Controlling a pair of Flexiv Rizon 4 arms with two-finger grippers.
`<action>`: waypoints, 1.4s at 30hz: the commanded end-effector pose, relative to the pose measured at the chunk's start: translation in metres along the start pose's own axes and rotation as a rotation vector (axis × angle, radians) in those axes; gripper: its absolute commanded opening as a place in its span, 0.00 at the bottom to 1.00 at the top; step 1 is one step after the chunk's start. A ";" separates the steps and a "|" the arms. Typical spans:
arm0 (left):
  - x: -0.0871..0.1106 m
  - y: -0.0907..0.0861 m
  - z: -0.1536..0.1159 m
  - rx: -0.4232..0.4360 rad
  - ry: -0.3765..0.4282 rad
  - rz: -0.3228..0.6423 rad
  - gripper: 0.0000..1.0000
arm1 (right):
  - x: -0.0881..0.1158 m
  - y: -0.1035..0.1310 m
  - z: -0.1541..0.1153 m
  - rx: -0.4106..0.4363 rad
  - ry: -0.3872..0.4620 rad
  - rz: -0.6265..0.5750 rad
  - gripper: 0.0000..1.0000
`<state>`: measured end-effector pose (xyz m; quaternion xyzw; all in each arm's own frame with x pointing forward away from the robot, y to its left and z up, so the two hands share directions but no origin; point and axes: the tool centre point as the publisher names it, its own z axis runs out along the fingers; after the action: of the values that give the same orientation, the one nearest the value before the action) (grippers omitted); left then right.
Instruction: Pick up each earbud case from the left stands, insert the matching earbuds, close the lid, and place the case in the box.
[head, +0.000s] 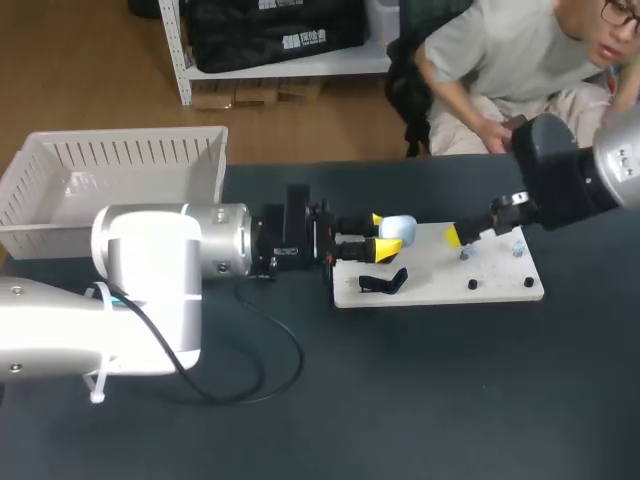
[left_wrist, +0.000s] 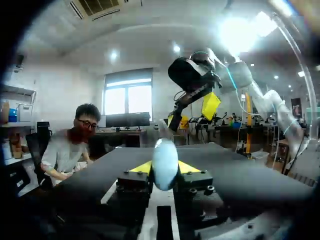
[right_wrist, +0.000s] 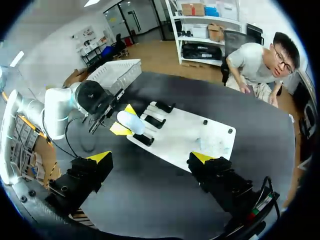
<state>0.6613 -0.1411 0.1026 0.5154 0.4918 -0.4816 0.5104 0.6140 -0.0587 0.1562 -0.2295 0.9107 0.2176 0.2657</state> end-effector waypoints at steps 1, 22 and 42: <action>0.001 0.002 0.000 0.013 0.000 0.003 0.00 | -0.003 0.008 0.012 0.015 0.002 0.002 1.00; 0.001 -0.001 0.001 0.034 0.006 0.018 0.00 | -0.004 0.028 0.045 -0.033 0.070 -0.001 1.00; 0.001 -0.001 0.001 0.034 0.006 0.018 0.00 | -0.012 0.016 0.061 -0.022 0.098 0.017 1.00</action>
<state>0.6579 -0.1417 0.1016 0.5289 0.4817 -0.4820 0.5059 0.6348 -0.0129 0.1227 -0.2342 0.9218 0.2180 0.2187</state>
